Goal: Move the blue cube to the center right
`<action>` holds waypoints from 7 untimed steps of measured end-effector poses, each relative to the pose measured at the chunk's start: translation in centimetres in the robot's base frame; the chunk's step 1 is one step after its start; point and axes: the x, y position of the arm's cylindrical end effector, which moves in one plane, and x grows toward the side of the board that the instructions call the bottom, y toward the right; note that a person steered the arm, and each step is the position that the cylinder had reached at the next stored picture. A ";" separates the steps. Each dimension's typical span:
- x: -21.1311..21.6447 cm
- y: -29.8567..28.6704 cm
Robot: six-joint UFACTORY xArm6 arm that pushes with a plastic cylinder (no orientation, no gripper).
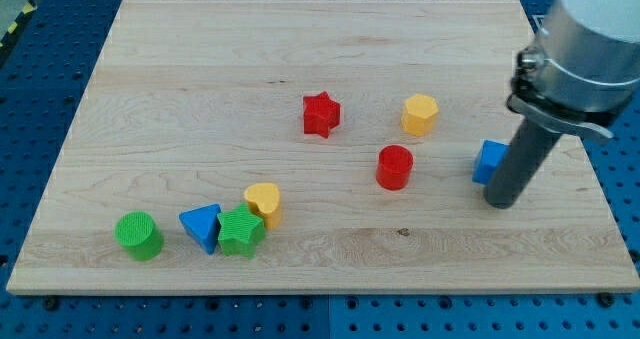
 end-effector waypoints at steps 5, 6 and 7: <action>-2.6 -0.8; -1.6 0.5; -1.5 1.8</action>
